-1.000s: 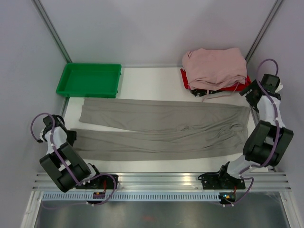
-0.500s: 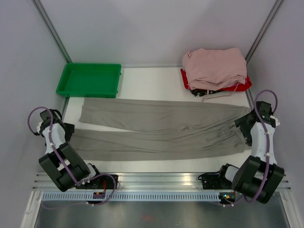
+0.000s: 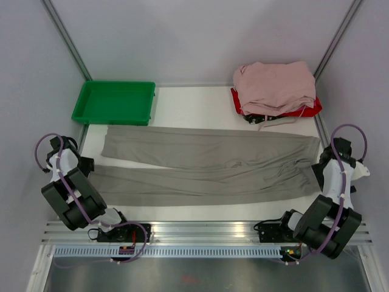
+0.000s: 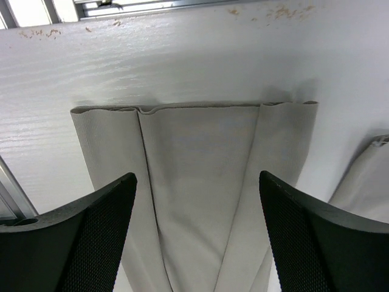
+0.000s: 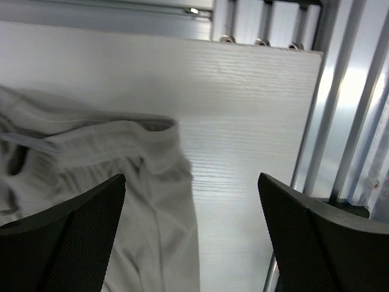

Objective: Fold and stack the trousers
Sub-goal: Fold the trousers

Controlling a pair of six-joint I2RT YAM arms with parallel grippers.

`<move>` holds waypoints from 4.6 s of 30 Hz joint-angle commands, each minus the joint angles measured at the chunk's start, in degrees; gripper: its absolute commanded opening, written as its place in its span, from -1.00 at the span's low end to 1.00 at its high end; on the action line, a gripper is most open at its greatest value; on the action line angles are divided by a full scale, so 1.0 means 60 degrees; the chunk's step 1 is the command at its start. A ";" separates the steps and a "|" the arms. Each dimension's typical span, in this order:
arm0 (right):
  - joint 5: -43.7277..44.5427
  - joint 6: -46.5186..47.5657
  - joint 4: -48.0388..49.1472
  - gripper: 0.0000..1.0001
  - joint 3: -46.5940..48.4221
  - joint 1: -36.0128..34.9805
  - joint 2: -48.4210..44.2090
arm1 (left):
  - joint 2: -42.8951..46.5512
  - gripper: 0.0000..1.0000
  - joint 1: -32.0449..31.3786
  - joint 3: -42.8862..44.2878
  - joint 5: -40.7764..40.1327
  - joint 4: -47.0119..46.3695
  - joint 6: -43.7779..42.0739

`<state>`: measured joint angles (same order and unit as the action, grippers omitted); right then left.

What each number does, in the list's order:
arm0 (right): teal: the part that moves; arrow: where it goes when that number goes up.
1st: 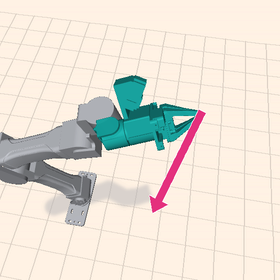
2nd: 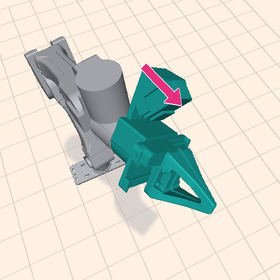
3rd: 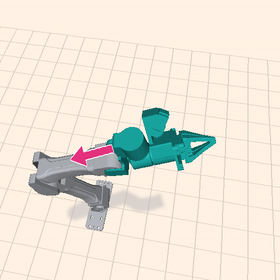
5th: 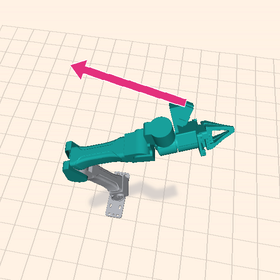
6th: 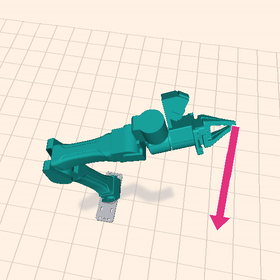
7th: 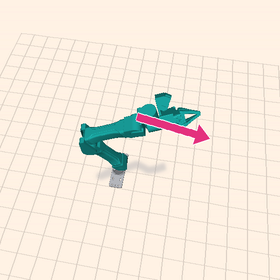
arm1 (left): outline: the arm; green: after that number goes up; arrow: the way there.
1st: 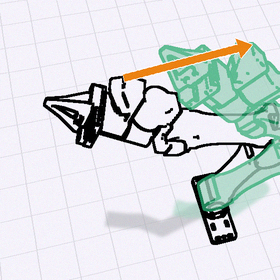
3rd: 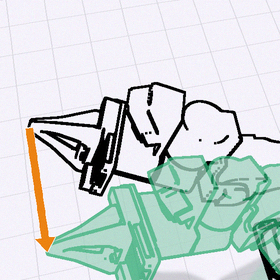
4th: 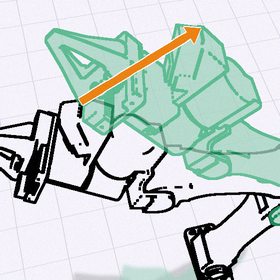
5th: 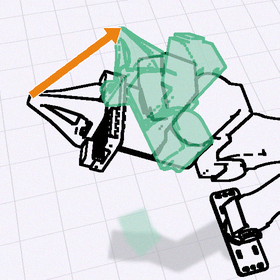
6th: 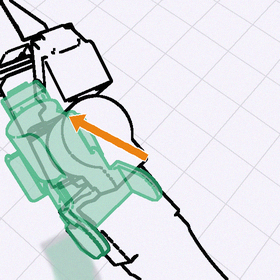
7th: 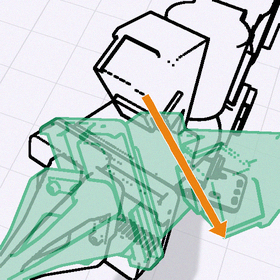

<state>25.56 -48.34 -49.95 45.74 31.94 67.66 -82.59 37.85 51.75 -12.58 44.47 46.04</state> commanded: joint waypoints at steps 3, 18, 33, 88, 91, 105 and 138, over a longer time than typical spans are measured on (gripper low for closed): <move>-0.0217 0.0057 0.0941 0.76 -0.1162 0.0506 -0.0612 | 0.0083 0.74 -0.0009 0.0516 0.0044 0.0089 -0.0203; -0.0275 0.1098 0.3155 0.14 -0.1822 0.0667 -0.0086 | 0.1225 0.75 -0.0009 -0.0508 0.0017 -0.0043 -0.0496; -0.0673 0.0967 0.3187 -0.99 -0.2145 0.0930 0.0369 | 0.1518 0.75 -0.0009 -0.0553 -0.0451 0.0249 -0.0497; -0.1257 0.0703 0.1074 0.22 -0.1250 0.1033 0.0807 | 0.1108 0.80 0.0006 -0.0113 -0.0526 0.0470 0.0105; -0.1039 0.0703 0.1192 0.25 -0.1353 0.1033 0.1262 | 0.1094 0.80 0.0006 -0.0187 -0.0511 0.0484 0.0119; 0.0090 0.1230 0.1734 -0.57 -0.1250 0.1150 0.0955 | 0.1094 0.80 0.0021 -0.1167 -0.0043 0.0236 0.0574; -0.0598 0.1040 0.2232 -0.69 -0.0709 0.1194 0.1658 | 0.3246 0.69 0.0665 -0.3160 -0.1068 0.0060 0.2565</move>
<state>21.71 -40.93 -37.95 39.57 38.81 77.08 -65.12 40.93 34.59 -19.42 46.33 58.00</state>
